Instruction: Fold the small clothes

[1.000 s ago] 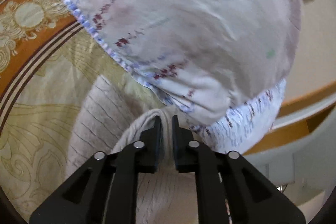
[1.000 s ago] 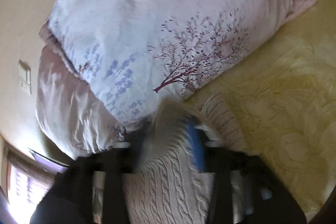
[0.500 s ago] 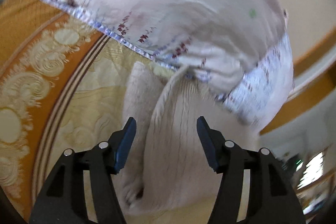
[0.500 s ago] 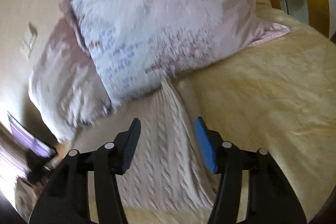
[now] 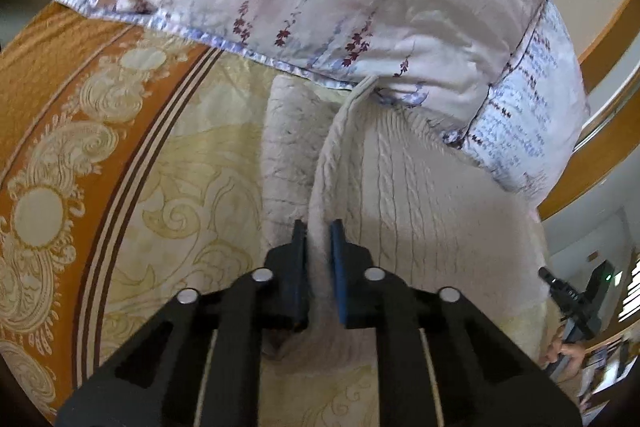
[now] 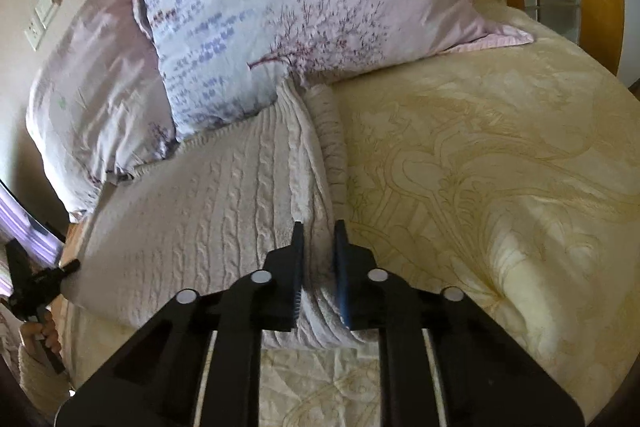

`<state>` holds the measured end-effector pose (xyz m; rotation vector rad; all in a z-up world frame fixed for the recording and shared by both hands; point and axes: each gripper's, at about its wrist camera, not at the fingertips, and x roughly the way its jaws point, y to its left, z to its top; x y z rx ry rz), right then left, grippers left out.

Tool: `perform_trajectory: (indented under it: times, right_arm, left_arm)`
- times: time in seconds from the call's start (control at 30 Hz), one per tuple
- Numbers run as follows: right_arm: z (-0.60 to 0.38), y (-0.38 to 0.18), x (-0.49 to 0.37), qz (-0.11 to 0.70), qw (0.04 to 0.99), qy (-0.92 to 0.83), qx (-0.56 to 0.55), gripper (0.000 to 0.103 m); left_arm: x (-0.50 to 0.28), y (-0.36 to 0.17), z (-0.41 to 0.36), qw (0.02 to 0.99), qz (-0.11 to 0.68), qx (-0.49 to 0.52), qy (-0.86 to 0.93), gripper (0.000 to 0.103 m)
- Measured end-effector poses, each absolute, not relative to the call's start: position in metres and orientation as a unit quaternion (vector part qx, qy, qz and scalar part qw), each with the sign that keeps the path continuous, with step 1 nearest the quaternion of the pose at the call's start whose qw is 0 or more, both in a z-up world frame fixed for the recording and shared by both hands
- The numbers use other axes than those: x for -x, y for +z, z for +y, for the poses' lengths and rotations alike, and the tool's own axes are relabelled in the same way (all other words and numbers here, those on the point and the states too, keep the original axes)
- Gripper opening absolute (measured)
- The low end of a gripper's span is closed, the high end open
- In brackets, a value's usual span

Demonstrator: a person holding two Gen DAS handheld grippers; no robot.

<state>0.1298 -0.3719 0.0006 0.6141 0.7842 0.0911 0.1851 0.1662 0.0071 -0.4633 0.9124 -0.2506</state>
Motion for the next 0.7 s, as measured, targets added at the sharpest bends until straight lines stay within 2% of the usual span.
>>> perform_trajectory:
  times: [0.27,0.57,0.7]
  right_arm:
    - [-0.37,0.006,-0.11,0.37,0.879,0.035,-0.301,0.011]
    - [-0.356,-0.009,-0.113,0.411,0.874,-0.02,-0.26,0.011]
    - [-0.346,-0.006,-0.116,0.416,0.879,-0.037,-0.231,0.012]
  left_arm:
    - [-0.169,0.012,0.171,0.865,0.429,0.222,-0.138,0.007]
    - [-0.166,0.001,0.174,0.863,0.436,0.217,-0.131,0.007]
    - [-0.164,0.001,0.172,0.866,0.433,0.213,-0.132,0.012]
